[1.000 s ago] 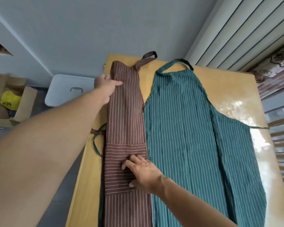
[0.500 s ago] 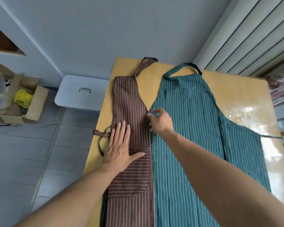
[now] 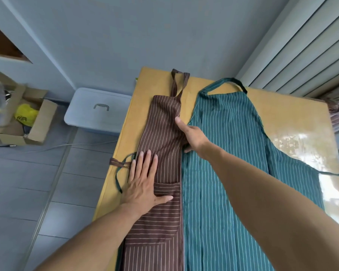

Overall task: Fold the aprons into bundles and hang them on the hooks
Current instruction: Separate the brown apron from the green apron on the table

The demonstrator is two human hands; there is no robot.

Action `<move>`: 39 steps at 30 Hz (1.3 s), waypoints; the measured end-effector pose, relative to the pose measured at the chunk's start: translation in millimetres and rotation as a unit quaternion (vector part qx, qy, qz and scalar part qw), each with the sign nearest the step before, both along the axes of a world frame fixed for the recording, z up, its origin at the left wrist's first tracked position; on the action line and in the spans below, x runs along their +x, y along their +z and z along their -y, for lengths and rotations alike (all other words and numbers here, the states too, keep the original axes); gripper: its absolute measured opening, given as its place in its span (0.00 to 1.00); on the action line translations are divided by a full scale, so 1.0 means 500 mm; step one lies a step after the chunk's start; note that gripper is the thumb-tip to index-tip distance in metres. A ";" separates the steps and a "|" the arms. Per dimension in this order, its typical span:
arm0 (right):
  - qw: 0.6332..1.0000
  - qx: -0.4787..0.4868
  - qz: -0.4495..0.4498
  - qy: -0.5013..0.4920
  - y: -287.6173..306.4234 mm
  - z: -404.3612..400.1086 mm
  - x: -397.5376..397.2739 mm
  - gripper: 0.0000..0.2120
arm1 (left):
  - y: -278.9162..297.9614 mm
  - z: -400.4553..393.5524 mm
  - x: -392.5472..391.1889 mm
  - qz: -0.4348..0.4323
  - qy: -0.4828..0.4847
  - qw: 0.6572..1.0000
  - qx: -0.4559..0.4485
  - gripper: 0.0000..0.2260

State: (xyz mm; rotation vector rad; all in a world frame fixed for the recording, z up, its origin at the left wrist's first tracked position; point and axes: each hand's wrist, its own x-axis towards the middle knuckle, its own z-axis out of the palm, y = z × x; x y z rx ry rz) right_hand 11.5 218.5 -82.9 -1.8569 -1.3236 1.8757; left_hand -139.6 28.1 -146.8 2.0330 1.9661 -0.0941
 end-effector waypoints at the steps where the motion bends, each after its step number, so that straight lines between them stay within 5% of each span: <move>1: 1.000 -0.001 -0.011 0.002 0.001 -0.005 -0.005 0.33 | 0.000 -0.001 0.001 -0.001 0.003 1.000 0.000 0.59; 10: 0.996 0.068 0.040 -0.034 -0.014 -0.031 -0.042 0.15 | 0.007 -0.002 0.010 -0.021 0.005 1.000 -0.014 0.57; 12: 0.995 0.073 0.059 -0.016 -0.005 -0.042 -0.056 0.22 | 0.003 0.001 0.013 -0.026 -0.003 0.999 -0.019 0.57; 16: 1.000 -0.017 0.013 -0.011 0.036 -0.073 -0.104 0.52 | 0.003 -0.006 0.009 -0.025 -0.011 0.999 -0.036 0.57; 17: 1.000 -0.017 -0.003 -0.023 0.032 -0.088 -0.112 0.49 | 0.001 -0.009 0.010 -0.019 -0.014 0.999 -0.041 0.57; 20: 0.997 0.038 -0.031 -0.051 0.011 -0.138 -0.137 0.17 | -0.003 -0.014 0.004 -0.004 -0.010 0.999 -0.040 0.57; 23: 0.995 0.086 -0.053 -0.024 0.019 -0.170 -0.155 0.09 | -0.007 -0.011 0.002 0.018 -0.010 0.999 -0.025 0.57; 29: 0.930 0.302 0.193 0.082 0.039 -0.119 -0.112 0.27 | 0.002 -0.015 0.002 0.017 0.004 0.999 -0.035 0.57; 34: 0.940 0.221 0.252 0.058 0.002 0.084 -0.023 0.31 | 0.005 -0.018 0.008 0.002 0.012 0.999 -0.049 0.60; 39: 0.883 0.219 0.389 0.142 -0.031 0.172 0.017 0.28 | 0.010 0.016 0.021 -0.002 -0.014 1.000 0.013 0.54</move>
